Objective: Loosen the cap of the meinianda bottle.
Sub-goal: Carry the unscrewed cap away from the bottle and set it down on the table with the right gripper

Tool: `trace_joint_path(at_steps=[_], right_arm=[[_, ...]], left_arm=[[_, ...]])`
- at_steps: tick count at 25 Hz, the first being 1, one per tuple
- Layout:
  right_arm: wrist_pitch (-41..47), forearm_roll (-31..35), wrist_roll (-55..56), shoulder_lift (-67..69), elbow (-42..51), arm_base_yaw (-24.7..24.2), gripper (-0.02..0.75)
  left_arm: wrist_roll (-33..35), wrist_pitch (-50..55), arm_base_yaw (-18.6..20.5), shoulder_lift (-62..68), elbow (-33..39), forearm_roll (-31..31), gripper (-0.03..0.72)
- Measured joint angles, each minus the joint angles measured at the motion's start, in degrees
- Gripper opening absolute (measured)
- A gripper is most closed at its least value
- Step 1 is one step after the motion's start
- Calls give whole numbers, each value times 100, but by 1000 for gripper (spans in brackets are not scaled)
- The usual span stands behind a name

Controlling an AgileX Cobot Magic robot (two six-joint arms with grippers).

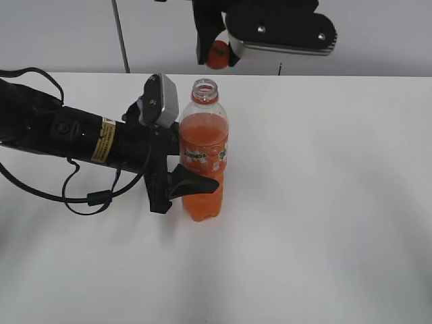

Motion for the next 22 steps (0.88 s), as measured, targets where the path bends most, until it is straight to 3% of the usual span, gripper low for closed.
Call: trace_joint_path(at_steps=[5,15,22], right_arm=[[0,-566,1425,-217,0,0,262],[0,-2209,7902,-603,0,-7,262],[0,-2388,11640,-603,0,-18,262]], left_arm=[[0,-2,0,0,0,5,428],[0,-1,0,0,0,5,428],[-5,48,0,0,0,0,428]])
